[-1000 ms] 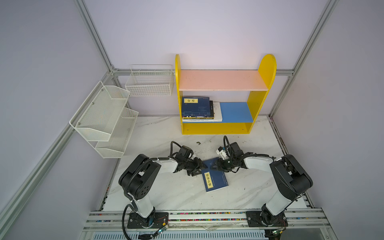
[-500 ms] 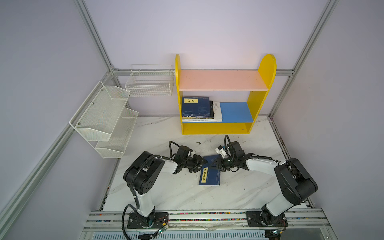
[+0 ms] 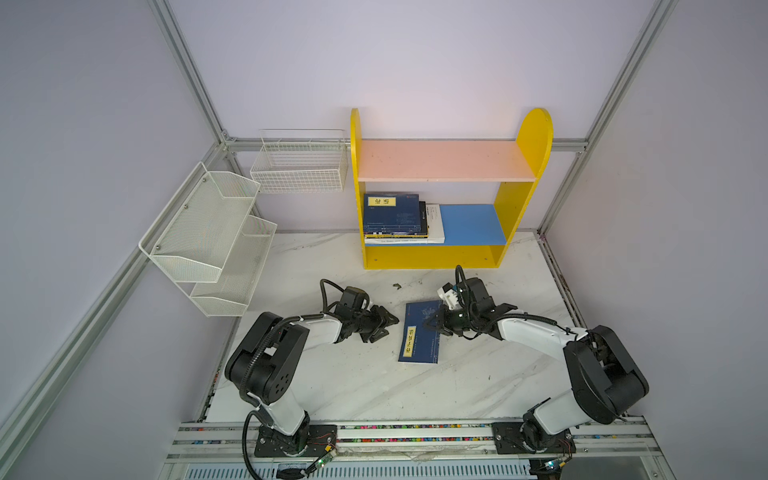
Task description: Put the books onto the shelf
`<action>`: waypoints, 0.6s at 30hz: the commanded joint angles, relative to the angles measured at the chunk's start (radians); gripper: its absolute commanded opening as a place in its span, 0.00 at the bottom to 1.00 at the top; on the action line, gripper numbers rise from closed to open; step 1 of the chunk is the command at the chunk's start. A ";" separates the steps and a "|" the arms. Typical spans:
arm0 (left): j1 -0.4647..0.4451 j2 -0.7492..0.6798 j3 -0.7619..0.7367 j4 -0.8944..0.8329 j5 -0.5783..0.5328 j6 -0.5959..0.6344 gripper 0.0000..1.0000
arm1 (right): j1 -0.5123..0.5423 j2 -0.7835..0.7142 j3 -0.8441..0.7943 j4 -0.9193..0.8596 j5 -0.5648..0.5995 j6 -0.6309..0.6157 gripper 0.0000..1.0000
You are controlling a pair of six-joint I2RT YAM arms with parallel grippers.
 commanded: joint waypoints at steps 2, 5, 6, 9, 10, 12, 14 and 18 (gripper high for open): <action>0.031 -0.116 0.098 -0.067 0.002 0.057 0.65 | -0.008 -0.066 0.080 0.031 0.025 0.109 0.00; 0.050 -0.201 0.095 -0.013 0.041 0.022 0.73 | -0.033 -0.111 0.120 0.155 -0.025 0.263 0.00; 0.051 -0.235 0.103 -0.016 0.033 0.025 0.76 | -0.042 -0.122 0.142 0.175 -0.019 0.297 0.00; 0.055 -0.335 0.154 -0.088 -0.010 0.080 0.84 | -0.058 -0.143 0.213 0.176 0.023 0.345 0.00; 0.060 -0.356 0.171 -0.119 -0.026 0.094 0.86 | -0.065 -0.144 0.227 0.180 0.042 0.364 0.00; 0.071 -0.386 0.186 -0.134 -0.034 0.098 0.89 | -0.071 -0.181 0.238 0.191 0.118 0.408 0.00; 0.077 -0.405 0.186 -0.089 -0.015 0.070 0.91 | -0.075 -0.204 0.209 0.284 0.189 0.489 0.00; 0.068 -0.413 0.209 0.062 0.024 0.006 0.93 | -0.077 -0.188 0.103 0.647 0.254 0.707 0.00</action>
